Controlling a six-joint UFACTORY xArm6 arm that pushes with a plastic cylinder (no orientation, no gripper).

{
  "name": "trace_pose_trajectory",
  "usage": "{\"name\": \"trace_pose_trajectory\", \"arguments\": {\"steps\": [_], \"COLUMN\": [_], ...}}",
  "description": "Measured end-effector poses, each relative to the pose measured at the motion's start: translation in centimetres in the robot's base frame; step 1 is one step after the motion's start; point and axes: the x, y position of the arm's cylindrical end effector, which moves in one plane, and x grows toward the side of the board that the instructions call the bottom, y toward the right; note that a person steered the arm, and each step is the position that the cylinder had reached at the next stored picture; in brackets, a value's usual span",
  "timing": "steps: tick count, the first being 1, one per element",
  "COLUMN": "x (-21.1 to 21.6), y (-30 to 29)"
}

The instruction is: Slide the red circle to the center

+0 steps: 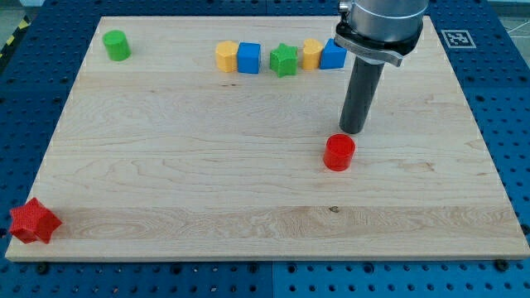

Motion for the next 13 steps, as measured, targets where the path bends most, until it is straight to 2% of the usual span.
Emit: {"name": "trace_pose_trajectory", "arguments": {"steps": [1,2,3,4,5,6,7,8,10,11,13], "x": [3.8,4.8,5.0,5.0,5.0,8.1,8.6,8.5,0.5,0.0,5.4], "y": [5.1,5.0,-1.3,-3.9,-3.9,-4.3,-8.3,-8.6,-8.3,-8.3,-7.9]}}
